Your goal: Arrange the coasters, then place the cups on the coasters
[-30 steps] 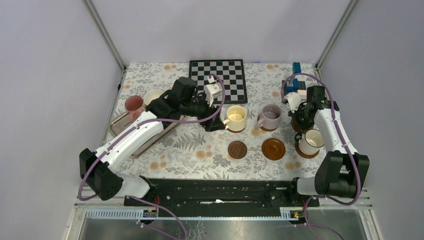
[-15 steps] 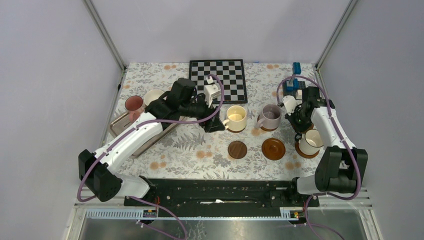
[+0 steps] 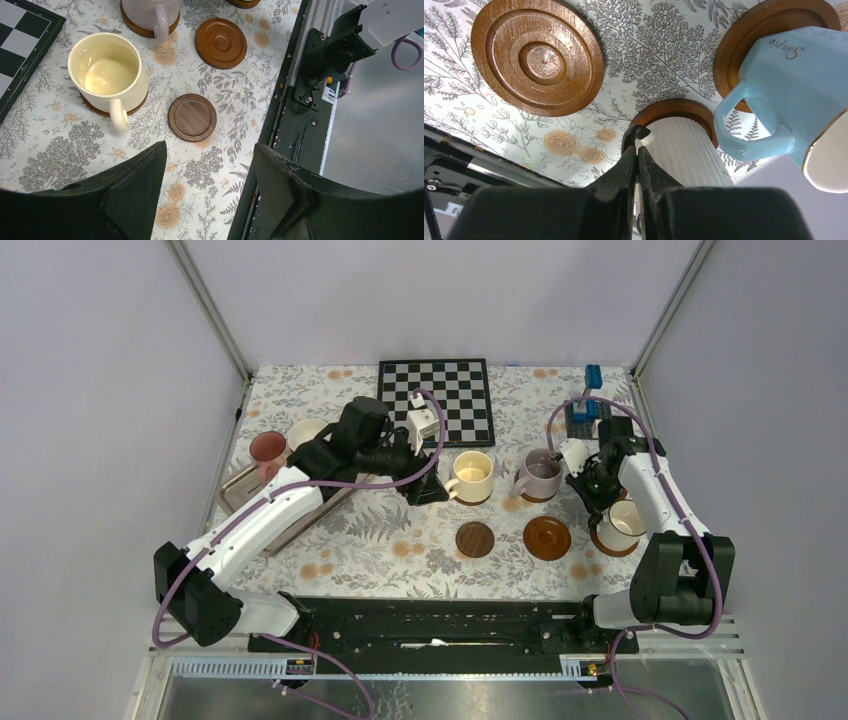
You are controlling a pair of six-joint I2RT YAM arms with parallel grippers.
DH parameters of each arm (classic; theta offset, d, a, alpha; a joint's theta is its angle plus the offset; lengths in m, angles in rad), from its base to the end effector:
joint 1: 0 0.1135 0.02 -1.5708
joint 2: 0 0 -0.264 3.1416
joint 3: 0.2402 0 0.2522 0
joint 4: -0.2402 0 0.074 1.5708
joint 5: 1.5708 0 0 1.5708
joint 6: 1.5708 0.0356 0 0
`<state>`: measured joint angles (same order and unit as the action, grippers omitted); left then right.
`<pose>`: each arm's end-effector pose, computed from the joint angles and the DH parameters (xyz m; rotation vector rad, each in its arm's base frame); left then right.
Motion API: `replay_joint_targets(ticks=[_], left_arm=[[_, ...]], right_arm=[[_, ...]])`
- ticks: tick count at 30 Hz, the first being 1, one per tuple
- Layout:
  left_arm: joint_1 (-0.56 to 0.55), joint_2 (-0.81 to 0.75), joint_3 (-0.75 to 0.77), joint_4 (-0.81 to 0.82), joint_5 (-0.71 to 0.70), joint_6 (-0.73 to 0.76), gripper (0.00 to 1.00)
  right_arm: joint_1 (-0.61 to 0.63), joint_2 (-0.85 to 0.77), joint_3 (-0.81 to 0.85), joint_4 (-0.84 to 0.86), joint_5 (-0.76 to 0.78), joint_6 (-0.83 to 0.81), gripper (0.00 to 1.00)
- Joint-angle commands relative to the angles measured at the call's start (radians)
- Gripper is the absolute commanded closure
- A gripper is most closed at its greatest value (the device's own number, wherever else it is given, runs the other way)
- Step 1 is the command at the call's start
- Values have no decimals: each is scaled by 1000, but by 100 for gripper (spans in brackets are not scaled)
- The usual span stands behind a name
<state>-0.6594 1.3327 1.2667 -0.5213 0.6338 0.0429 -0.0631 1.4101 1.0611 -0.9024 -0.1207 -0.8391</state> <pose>0.2175 -0.1953 0.3569 1.1073 1.9115 -1.0335 0.2625 -0.0123 0.2429 -1.0853 2.5833 -0.0444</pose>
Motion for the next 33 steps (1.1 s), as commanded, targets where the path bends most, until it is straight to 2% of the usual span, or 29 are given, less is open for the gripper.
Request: replay_joint_targets(ticks=[1,18,33], left_arm=[[7,-36,2,44,31,-8,31],[17,-32,3,50,37,-20,30],[24,-24,3,56,39,-32,30]], right_arm=[[15,-11,6,-74,-14,-19,90],[34,-97,-79,-125,10,-76,90],[34,-138,-90,-143,13,-109,89]])
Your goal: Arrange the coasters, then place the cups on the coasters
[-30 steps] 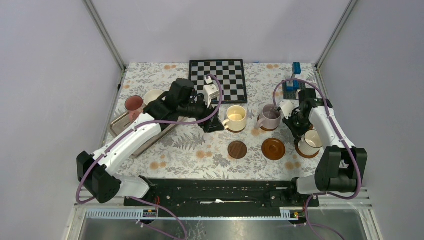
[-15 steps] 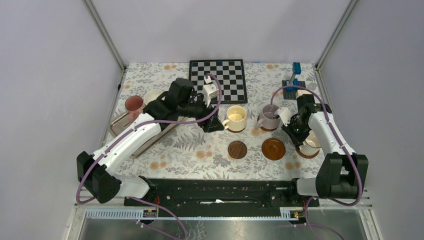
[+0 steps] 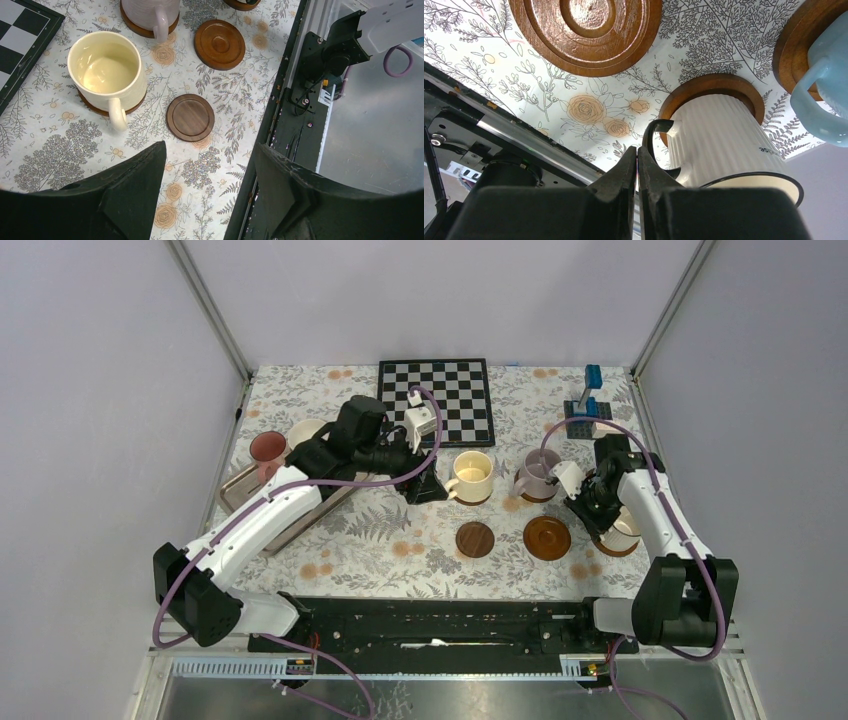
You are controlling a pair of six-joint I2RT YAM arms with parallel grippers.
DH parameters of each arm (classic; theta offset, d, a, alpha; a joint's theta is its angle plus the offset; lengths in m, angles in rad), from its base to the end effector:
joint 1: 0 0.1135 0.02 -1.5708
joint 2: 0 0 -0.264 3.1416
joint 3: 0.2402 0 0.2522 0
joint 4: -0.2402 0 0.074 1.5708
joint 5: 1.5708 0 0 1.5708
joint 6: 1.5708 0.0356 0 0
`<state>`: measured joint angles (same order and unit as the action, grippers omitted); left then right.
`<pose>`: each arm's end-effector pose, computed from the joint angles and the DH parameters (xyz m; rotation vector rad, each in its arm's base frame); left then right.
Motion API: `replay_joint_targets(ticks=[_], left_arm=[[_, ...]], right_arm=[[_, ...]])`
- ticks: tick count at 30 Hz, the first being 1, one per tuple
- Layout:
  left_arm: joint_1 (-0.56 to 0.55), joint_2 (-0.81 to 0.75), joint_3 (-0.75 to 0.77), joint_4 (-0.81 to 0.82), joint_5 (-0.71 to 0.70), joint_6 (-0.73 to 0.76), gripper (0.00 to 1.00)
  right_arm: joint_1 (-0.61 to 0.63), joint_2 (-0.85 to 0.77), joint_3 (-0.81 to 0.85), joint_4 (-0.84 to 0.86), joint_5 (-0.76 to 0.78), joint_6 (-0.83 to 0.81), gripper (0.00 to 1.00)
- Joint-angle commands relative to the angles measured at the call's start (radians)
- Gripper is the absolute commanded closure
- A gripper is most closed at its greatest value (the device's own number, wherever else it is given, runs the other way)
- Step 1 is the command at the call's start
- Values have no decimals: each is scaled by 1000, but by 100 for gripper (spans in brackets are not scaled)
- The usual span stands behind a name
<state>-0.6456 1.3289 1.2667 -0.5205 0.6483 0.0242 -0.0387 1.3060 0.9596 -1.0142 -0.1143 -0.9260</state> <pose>0.2191 -0.1919 0.3581 1.0841 1.9202 -1.0515 0.2245 -0.0046 0.2346 -1.2618 2.6142 0.0051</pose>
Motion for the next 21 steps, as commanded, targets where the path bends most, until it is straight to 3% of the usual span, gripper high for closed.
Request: replay_joint_targets(ticks=[1,6,10,14,21], left_arm=[[12,-20,3,56,21,-15,30],[52,-18,25,51,16,-21,27],[149,-2,47,12,21,-22,25],[295,23,80,-79,16,-11,24],[599,-15,12,-217,-52,129,24]], right_arm=[[9,-36,24,-31,-4,-19,88],[31,-22,162,-46,-111,50,73],[90,23,301,-38,-176,140,54],[128,74,405,24,-231,244,32],[167,97,441,151,-356,428,17]])
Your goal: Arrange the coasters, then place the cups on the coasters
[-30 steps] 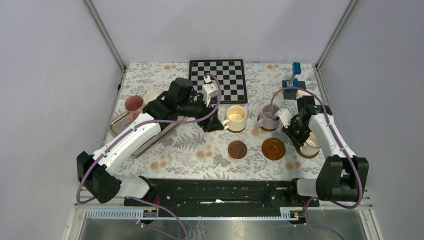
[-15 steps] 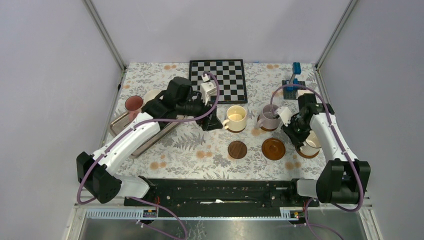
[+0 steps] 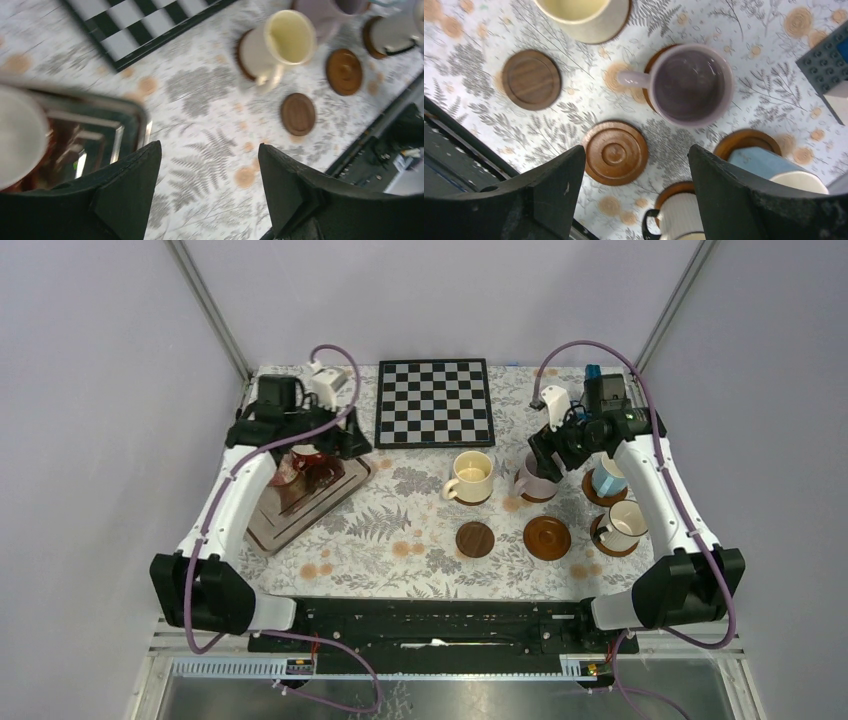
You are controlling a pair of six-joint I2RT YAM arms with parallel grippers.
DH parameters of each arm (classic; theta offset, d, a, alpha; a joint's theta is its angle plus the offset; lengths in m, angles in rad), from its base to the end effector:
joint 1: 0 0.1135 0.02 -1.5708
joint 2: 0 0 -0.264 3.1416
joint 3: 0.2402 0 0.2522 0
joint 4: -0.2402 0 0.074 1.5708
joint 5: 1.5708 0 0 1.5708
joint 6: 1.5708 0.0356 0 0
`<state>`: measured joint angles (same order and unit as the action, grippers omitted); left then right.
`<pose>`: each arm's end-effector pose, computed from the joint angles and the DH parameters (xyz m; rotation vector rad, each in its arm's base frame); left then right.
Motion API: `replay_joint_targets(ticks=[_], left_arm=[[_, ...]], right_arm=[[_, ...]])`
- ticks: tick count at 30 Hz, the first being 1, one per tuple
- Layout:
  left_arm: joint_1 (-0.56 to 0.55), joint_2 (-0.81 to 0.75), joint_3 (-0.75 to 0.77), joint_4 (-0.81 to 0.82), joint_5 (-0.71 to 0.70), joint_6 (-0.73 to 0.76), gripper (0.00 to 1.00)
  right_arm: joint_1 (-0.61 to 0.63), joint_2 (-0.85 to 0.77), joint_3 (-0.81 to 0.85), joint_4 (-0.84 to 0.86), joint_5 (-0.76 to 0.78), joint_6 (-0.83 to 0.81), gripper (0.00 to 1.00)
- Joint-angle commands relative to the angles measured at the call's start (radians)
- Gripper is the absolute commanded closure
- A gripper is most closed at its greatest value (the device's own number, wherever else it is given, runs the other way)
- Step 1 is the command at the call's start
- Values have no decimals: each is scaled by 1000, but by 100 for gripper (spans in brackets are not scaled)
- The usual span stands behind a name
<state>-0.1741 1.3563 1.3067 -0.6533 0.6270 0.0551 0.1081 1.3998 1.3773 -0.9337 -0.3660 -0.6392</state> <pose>0.2819 -0.0708 0.3528 0.5803 2.1490 -0.7730 0.2801 0.0432 0.3405 -1.0275 2.2269 0.2333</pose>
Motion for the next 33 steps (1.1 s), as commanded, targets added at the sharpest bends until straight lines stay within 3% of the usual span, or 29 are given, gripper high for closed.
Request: replay_joint_targets(ticks=[1,6,11,22,33], left_arm=[[164,-50,-47,-101,-43,126,24],[356,-71,-139,-121,-127,223,25],[439,-60,-208,-67,-190,260,26],[464,-103,-247,-56,-142,241,25],[576,-140,-259,-103,-137,285,22]], right_arm=[[22,0,14,83,-122,161,16],[34,-19,-44,114,-169,214,12],[35,-65,-129,174,-216,258,3],[35,-202,-259,342,-147,327,0],[35,-321,-411,528,-79,454,0]])
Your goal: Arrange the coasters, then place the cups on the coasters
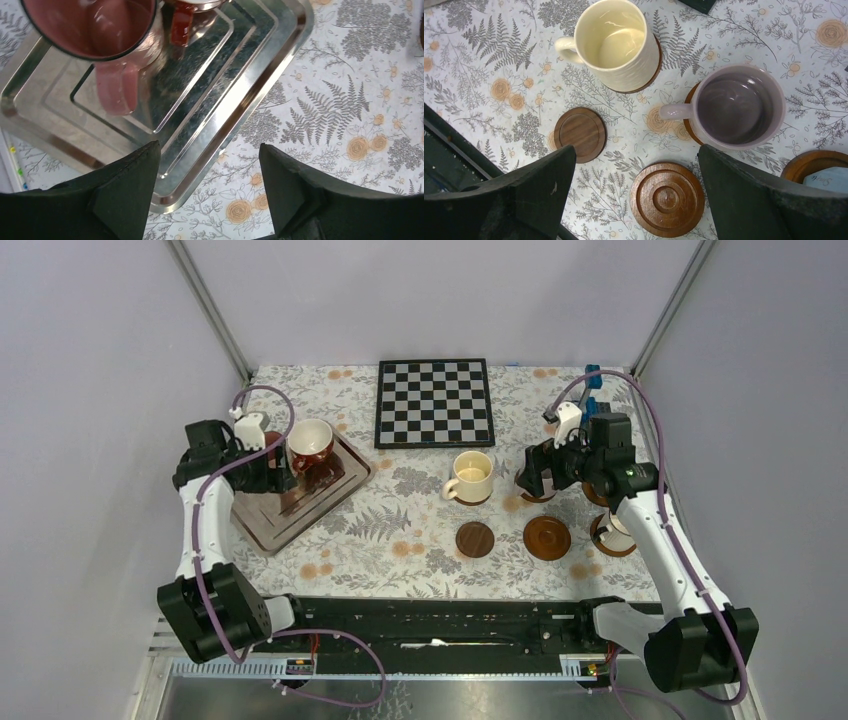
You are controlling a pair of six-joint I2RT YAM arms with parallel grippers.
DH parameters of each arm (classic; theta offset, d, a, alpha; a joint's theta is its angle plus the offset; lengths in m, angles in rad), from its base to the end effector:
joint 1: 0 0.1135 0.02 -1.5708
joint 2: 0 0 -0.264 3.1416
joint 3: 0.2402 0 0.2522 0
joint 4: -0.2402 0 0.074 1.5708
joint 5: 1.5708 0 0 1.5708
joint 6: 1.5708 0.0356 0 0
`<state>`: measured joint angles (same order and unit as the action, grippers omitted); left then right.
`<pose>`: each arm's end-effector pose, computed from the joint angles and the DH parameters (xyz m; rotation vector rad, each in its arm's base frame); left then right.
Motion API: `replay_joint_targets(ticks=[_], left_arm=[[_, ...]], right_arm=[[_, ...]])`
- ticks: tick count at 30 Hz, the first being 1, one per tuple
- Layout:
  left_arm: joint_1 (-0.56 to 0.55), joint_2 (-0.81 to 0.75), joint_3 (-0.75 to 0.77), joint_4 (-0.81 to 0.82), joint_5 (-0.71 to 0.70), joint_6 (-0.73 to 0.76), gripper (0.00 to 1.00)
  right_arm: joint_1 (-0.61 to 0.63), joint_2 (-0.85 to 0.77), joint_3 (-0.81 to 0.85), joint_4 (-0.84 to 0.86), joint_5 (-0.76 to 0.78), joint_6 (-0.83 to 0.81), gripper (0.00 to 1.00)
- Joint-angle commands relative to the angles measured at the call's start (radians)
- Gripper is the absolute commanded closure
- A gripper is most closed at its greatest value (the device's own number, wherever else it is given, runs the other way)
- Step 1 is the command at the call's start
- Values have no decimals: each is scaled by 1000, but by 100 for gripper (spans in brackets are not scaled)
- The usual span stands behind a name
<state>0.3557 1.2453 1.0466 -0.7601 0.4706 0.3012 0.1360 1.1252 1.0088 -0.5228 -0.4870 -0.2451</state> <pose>0.2384 0.0713 0.2876 0.1165 2.4071 -0.3004 0.2366 0.0492 0.3200 -0.6699 2.0572 0.4737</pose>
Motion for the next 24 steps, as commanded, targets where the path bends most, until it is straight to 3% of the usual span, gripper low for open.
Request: replay_joint_targets(ticks=[1,9,24], left_arm=[[58,-23,11,3,12,47,22],[166,75,78,-9,-41,97,22],[171,252,112,173,-30,118,32]], right_arm=[[7,-44,-45,121,46,58,0],[7,-11,-41,96,8,26,0],[7,-45,-85,128,30,35,0]])
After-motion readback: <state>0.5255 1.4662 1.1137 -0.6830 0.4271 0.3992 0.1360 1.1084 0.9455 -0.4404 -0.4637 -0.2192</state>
